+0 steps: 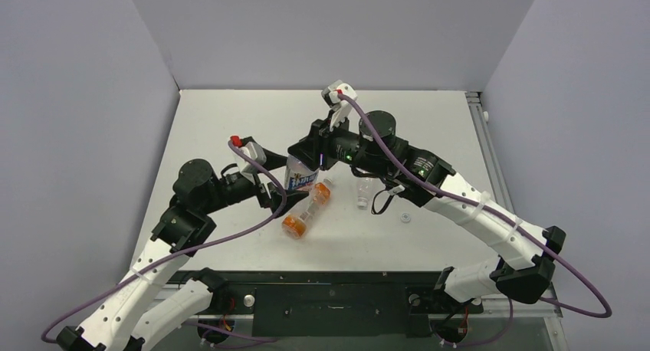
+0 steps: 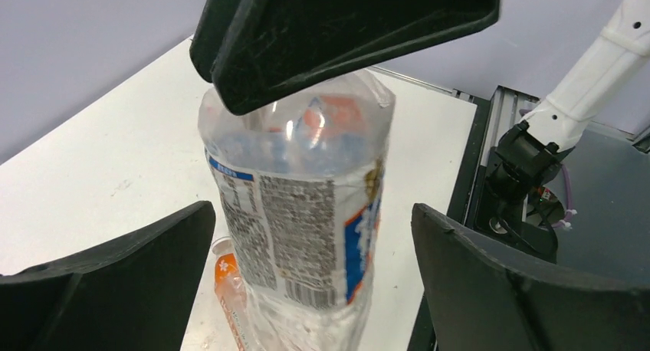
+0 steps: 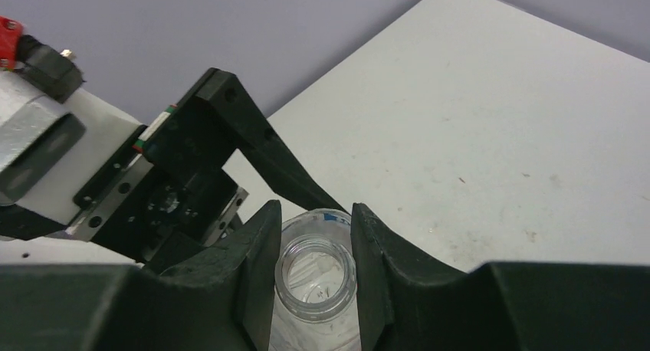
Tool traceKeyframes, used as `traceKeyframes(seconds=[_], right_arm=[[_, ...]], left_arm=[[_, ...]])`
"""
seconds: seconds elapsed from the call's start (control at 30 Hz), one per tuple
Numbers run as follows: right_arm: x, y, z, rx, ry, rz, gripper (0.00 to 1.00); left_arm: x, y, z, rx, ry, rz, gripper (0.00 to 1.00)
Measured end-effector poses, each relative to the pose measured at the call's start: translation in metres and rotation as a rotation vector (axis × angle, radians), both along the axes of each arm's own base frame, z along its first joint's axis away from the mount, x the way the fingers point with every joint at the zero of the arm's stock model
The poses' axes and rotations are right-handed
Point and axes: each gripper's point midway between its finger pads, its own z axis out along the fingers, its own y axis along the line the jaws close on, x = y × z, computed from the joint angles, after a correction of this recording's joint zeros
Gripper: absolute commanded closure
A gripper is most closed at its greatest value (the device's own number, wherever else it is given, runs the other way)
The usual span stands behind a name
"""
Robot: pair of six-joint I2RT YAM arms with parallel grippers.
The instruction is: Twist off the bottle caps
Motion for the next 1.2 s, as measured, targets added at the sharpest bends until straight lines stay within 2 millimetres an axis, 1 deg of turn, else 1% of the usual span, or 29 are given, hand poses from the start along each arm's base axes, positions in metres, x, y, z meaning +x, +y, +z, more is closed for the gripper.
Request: traceKeyframes(seconds=[0.1,0.17,0.3,0.4,0.53,0.63,0.7,0.77,0.83,1.0,1.07,1.2], right_arm=[[0.015,-0.007,-0.01,-0.052,-0.023,-0.063,1.0],[0.031,-0.01,-0.015,-0.087,-0.044,-0.11,1.0],[0.083,-0.018,-0.033,-0.157,-0.086,-0.241,1.0],[0.126,-0.022,-0.056,-0.222,-0.122,-0.34,1.0],[0.178,-0.022,-0.097,-0.304,-0.153,-0.441,1.0],[0.211,-0.022,-0.125,-0.337,-0.167,-0.505,1.0],[0.229,-0.022,-0.139,-0.339,-0.176,-0.546,1.0],[0.244,-0.024,-0.147,-0.328,-0.188,-0.587,1.0],[0.256,-0.026,-0.15,-0.305,-0.203,-0.632,1.0],[0.281,-0.036,-0.152,-0.228,-0.202,-0.725,1.0],[0.288,-0.038,-0.157,-0.202,-0.189,-0.744,1.0],[0.301,-0.045,-0.18,-0.202,-0.148,-0.772,1.0]], left_arm=[[0.003,0.003,-0.002,0.009,0.005,0.026,0.03],[0.003,0.007,-0.007,0.024,0.013,0.047,0.03],[0.004,0.019,-0.017,0.074,0.018,0.108,0.03],[0.005,0.032,-0.028,0.128,0.019,0.166,0.03],[0.004,0.047,-0.044,0.198,0.035,0.219,0.03],[0.003,0.052,-0.054,0.238,0.053,0.237,0.03],[0.003,0.054,-0.062,0.261,0.071,0.241,0.03],[0.004,0.055,-0.068,0.282,0.085,0.243,0.03],[0.006,0.055,-0.074,0.302,0.096,0.244,0.03],[0.01,0.054,-0.088,0.349,0.122,0.238,0.04],[0.011,0.054,-0.093,0.367,0.134,0.236,0.03],[0.013,0.054,-0.1,0.388,0.147,0.232,0.03]])
